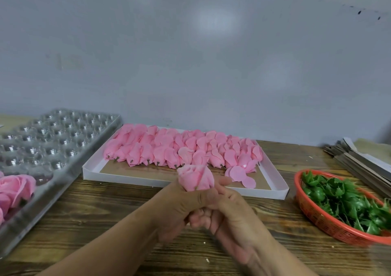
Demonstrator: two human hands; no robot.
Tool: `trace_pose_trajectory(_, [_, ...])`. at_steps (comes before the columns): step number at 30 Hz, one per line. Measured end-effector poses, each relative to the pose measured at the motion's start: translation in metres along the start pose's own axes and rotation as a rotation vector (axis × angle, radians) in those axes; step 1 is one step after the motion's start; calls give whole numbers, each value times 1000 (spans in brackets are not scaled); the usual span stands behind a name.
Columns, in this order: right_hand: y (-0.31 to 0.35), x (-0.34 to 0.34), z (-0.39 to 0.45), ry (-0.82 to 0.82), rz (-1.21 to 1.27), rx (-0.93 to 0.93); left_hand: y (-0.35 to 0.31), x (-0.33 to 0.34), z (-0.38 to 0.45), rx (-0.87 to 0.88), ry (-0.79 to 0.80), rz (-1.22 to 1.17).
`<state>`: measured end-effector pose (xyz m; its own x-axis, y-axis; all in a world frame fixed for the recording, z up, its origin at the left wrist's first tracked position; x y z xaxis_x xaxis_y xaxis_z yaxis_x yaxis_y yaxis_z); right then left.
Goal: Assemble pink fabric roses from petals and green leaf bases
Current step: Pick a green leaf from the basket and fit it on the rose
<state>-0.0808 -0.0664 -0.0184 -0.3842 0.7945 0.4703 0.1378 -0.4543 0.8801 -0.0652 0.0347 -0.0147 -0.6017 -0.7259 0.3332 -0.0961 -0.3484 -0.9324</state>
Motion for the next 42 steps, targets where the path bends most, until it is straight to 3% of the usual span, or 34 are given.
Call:
trace_pose_trajectory(3, [-3, -3, 1, 42, 26, 28, -1, 0, 1, 2, 14, 84])
trace_pose_trajectory(5, [-2, -6, 1, 24, -10, 46, 1, -2, 2, -5, -65, 120])
trace_pose_trajectory(8, [5, -15, 1, -128, -203, 29, 0, -7, 4, 57, -213, 238])
trace_pose_trajectory(10, [15, -23, 0, -259, -313, -65, -5, -3, 2, 139, -176, 316])
trace_pose_trajectory(13, [31, -33, -3, -436, -342, -206, -6, -2, 1, 157, -217, 456])
trace_pose_trajectory(16, [39, -33, -5, -479, -357, -282, -1, -1, 1, 148, -287, 540])
trace_pose_trajectory(23, [41, -24, -7, -424, -407, -331, -5, 6, 1, 167, -234, 499])
trace_pose_trajectory(32, [47, -27, -8, -388, -481, -356, 4, 11, 1, 91, -190, 648])
trace_pose_trajectory(39, [49, -27, -9, -86, -674, -138, 1, 13, 4, 143, -115, 457])
trace_pose_trajectory(42, [46, -20, -9, -43, -712, -142, 4, 11, 5, 151, -107, 463])
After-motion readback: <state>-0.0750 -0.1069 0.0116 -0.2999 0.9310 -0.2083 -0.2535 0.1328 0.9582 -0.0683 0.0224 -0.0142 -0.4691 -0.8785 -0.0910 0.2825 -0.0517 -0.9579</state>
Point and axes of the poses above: each hand's wrist, its own z-axis towards the middle knuckle, its own x-axis out of the palm, y = z × x, the point moved 3 cm from there along z, towards the middle knuckle, and after that the axes turned 2 degrees about z, right-handed, at the moved point
